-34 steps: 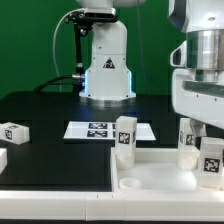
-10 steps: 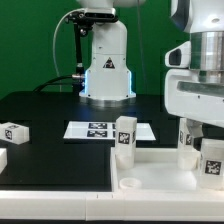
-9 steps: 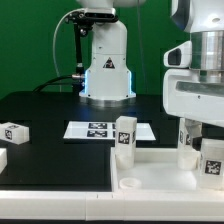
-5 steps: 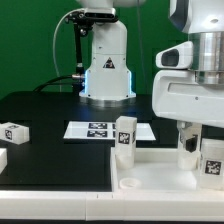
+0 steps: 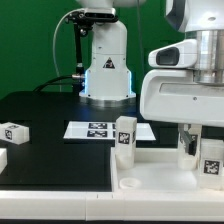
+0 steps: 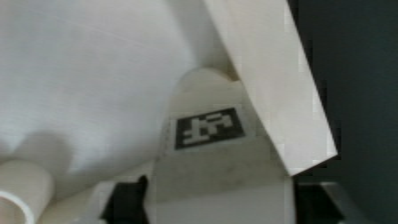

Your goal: Assemble square table

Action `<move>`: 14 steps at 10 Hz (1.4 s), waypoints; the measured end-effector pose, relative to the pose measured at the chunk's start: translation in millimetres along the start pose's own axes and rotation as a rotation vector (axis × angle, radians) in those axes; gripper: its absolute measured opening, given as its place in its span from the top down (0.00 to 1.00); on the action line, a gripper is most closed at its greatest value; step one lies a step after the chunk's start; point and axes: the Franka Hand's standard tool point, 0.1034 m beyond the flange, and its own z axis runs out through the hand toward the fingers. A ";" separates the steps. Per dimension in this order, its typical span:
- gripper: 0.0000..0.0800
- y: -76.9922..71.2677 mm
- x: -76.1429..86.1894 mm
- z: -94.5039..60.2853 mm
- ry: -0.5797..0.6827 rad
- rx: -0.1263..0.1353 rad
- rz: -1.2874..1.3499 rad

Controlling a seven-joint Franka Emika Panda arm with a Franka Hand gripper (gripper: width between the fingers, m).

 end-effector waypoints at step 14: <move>0.56 1.5 -3.0 2.2 -0.058 -0.011 1.466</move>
Offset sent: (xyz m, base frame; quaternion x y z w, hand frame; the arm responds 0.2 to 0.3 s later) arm -0.0026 -0.0030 0.0017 -0.0459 0.0303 0.1772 0.9826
